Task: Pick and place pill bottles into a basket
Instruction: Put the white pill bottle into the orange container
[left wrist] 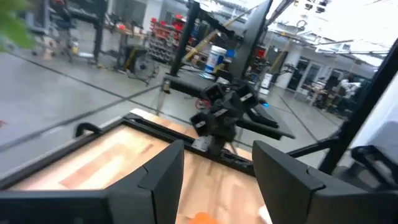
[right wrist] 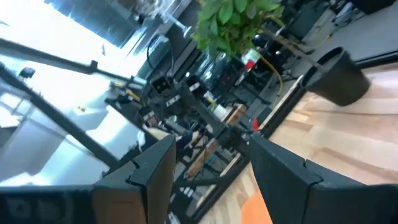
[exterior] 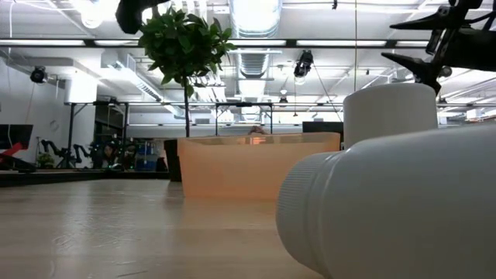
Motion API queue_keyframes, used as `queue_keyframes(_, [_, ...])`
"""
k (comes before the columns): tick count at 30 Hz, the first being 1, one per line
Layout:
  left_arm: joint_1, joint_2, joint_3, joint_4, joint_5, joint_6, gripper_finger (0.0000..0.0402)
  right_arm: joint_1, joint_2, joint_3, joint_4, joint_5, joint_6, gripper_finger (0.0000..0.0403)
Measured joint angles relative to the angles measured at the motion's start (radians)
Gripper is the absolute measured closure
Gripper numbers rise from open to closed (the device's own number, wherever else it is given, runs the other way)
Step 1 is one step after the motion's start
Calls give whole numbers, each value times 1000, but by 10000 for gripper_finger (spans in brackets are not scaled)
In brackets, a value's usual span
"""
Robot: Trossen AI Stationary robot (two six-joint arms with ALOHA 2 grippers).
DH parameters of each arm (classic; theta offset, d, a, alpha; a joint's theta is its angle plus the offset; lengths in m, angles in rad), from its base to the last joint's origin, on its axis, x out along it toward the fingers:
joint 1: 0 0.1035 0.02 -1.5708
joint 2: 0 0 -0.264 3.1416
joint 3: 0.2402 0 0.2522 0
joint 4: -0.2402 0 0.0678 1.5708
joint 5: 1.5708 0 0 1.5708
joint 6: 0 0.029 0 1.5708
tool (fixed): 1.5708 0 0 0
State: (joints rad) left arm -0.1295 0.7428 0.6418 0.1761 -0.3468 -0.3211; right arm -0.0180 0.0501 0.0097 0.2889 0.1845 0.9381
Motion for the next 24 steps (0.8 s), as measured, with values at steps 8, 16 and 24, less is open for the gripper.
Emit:
queue_keyframes(8, [38,-204,-181,13,6,19,228,0,17,0,0,78,-11,209])
queue_keyframes(16, [38,-414,-364,20,-8,4,228,0,64,0,12,104,83,209])
queue_keyframes(24, [38,-681,-505,22,-37,-13,228,0,141,0,182,104,113,209])
